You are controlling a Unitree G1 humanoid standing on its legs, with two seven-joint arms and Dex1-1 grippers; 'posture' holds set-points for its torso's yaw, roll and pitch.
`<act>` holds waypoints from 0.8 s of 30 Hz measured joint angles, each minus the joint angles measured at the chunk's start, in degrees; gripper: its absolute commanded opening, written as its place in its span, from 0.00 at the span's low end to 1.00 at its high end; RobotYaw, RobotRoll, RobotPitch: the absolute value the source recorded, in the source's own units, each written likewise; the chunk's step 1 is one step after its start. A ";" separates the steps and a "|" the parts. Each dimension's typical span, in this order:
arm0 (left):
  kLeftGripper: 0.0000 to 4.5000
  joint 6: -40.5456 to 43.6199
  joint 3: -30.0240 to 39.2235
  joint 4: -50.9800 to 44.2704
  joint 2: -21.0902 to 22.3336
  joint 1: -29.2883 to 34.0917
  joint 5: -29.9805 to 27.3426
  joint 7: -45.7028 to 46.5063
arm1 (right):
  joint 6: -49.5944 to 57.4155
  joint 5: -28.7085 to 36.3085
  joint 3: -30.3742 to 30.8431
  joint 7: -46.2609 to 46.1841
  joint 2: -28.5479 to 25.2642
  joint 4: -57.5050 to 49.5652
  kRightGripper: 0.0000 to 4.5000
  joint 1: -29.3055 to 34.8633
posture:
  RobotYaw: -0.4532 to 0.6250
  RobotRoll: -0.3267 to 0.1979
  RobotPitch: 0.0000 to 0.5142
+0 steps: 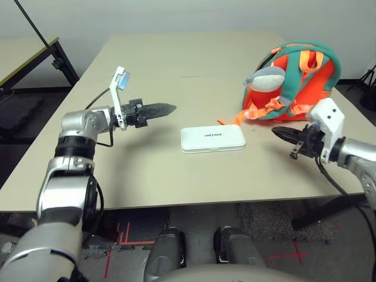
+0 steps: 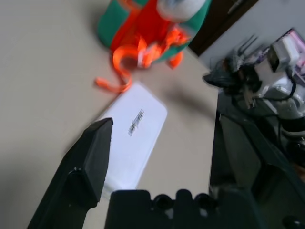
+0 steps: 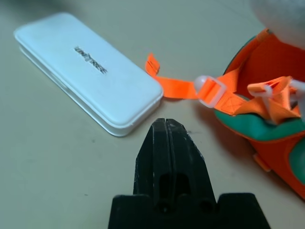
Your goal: Put the pencil case into the backpack and zip it.
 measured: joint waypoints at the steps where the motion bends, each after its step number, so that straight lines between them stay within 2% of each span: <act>1: 1.00 0.11 -1.38 2.28 -0.25 -0.79 1.70 -1.08 | -0.53 -0.73 0.44 0.12 0.16 1.13 0.01 -0.51 | 0.46 0.62 0.02; 4: 1.00 -0.57 -3.86 8.65 -2.19 -1.91 6.07 -2.36 | -1.93 -2.54 1.75 0.25 0.87 3.93 0.01 -2.32 | 0.45 0.62 0.02; 9: 1.00 -3.30 -3.38 14.95 -5.66 -4.60 10.15 -0.42 | -5.19 -5.76 2.50 0.43 1.77 7.93 0.01 -5.95 | 0.44 0.62 0.02; 16: 1.00 -5.69 -1.59 17.36 -8.22 -4.76 13.01 2.60 | -9.16 -10.05 3.20 -0.85 2.68 12.56 0.01 -7.61 | 0.43 0.62 0.04; 24: 1.00 -8.84 1.47 17.29 -8.95 -3.72 13.95 4.08 | -10.32 -10.72 3.26 -2.74 4.66 13.07 0.01 -7.61 | 0.44 0.62 0.07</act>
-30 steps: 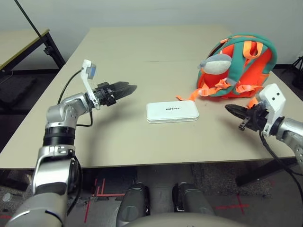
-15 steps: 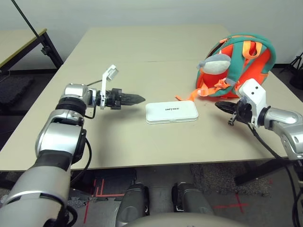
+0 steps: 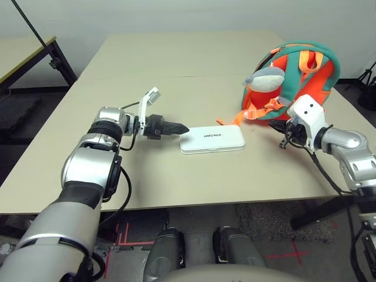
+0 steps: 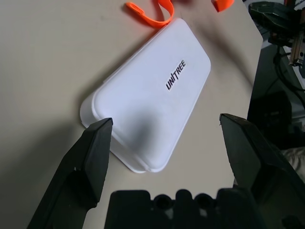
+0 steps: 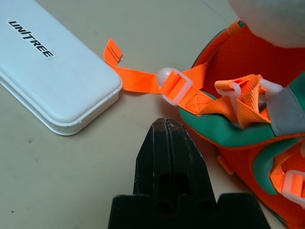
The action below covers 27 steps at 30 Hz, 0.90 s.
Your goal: Put the pencil case into the backpack and zip it.
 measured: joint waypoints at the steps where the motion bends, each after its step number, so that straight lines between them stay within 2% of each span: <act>1: 1.00 -0.50 0.48 -0.05 0.00 0.63 0.15 0.07 | 0.00 0.00 0.00 -0.27 0.37 0.00 0.01 0.01 | 0.44 0.62 0.07; 16: 1.00 -0.39 1.39 -0.48 0.86 4.74 1.71 -0.22 | -0.05 -1.28 0.48 -2.33 3.33 -0.28 0.01 0.15 | 0.46 0.62 0.10; 27: 1.00 -0.30 3.33 -2.03 -0.37 6.28 1.67 1.08 | -6.63 -10.11 3.20 -6.62 3.68 4.21 0.01 0.52 | 0.45 0.62 0.11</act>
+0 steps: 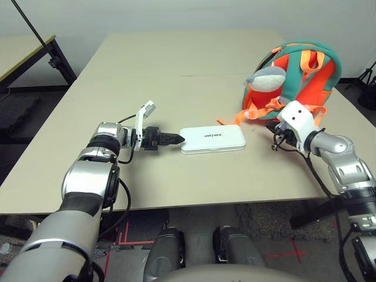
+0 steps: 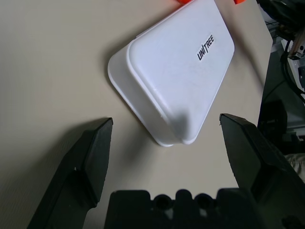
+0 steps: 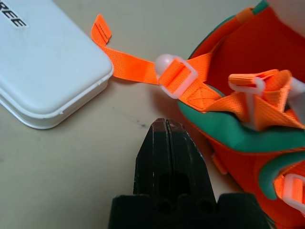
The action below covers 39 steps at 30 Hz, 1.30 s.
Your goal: Put the pencil case into the backpack and zip it.
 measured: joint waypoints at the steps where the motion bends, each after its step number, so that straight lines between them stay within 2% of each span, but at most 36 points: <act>1: 1.00 0.04 0.25 -0.15 -0.12 0.08 -0.02 0.22 | -0.75 -0.96 0.53 -0.38 0.26 0.63 0.01 -0.02 | 0.45 0.62 0.11; 11: 1.00 0.96 2.28 -2.71 -0.55 1.95 -0.80 1.19 | -5.07 -6.47 3.73 -1.91 0.74 6.81 0.01 -0.47 | 0.47 0.62 0.11; 26: 1.00 4.21 5.68 -7.38 -0.53 5.58 -4.56 4.19 | -6.63 -6.92 4.23 -1.74 1.99 8.72 0.01 -1.68 | 0.48 0.62 0.12; 39: 1.00 8.76 0.47 -8.44 0.91 3.81 -3.22 0.24 | -7.96 -7.26 4.34 1.93 0.01 10.13 0.01 -3.06 | 0.47 0.62 0.14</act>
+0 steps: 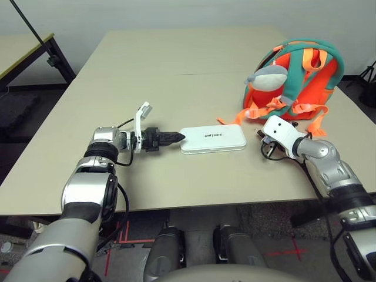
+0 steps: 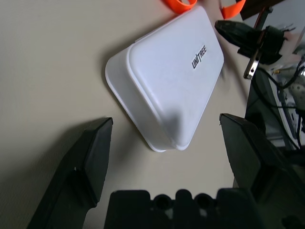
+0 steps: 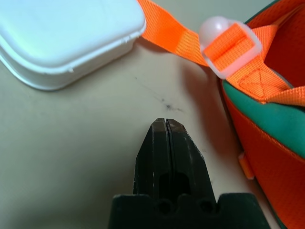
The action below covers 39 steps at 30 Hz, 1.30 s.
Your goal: Put the pencil case into the backpack and zip it.
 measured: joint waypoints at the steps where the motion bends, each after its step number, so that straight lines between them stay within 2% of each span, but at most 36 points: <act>1: 1.00 0.00 -0.19 0.37 0.04 -0.14 0.02 -0.14 | -0.10 -0.12 0.10 0.33 -0.09 0.14 0.01 -0.06 | 0.47 0.62 0.14; 9: 1.00 -0.03 -0.30 1.57 0.41 -0.57 0.04 -0.66 | -1.80 -2.21 2.73 2.16 0.33 1.82 0.01 -1.93 | 0.48 0.62 0.13; 20: 1.00 1.61 -0.79 1.74 0.75 -1.49 0.19 -1.00 | -4.81 -5.18 8.59 4.25 4.08 7.71 0.01 -8.71 | 0.48 0.62 0.13; 27: 1.00 3.36 -0.83 1.77 1.12 -1.90 0.59 -1.07 | -4.73 -7.16 9.53 4.68 7.10 7.88 0.01 -10.00 | 0.48 0.62 0.13; 39: 1.00 6.25 -0.34 1.85 1.48 -2.27 0.57 -0.16 | -1.19 -9.15 10.26 7.01 9.15 5.60 0.01 -10.74 | 0.47 0.62 0.13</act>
